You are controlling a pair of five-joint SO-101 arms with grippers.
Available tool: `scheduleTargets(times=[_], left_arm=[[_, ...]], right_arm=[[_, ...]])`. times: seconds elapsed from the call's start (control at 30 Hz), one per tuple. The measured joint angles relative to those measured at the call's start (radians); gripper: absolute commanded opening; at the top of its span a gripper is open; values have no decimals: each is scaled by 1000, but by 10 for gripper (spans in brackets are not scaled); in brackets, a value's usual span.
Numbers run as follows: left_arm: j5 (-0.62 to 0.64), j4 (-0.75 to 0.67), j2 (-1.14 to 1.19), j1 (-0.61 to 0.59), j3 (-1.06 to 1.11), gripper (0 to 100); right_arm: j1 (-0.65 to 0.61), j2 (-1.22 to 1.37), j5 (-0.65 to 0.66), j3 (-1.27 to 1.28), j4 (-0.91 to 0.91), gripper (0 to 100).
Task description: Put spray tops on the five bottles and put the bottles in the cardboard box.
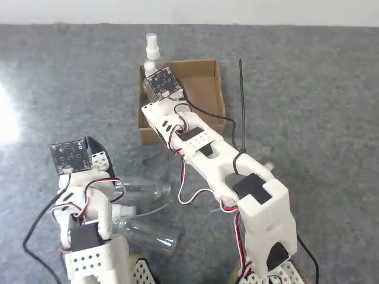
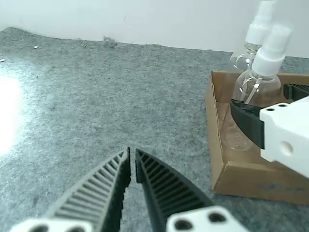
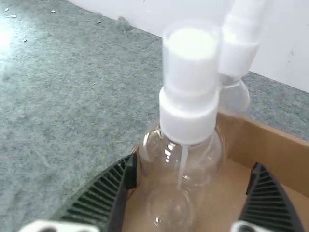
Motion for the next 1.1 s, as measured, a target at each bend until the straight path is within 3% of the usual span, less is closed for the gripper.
scheduleTargets(times=[0.6,1.1], left_arm=[[0,0,0,0,0,13],[0,0,0,0,0,13]], right_arm=[[-51,-173,-6,149,104,318],[-49,-517,-6,422,112,314]])
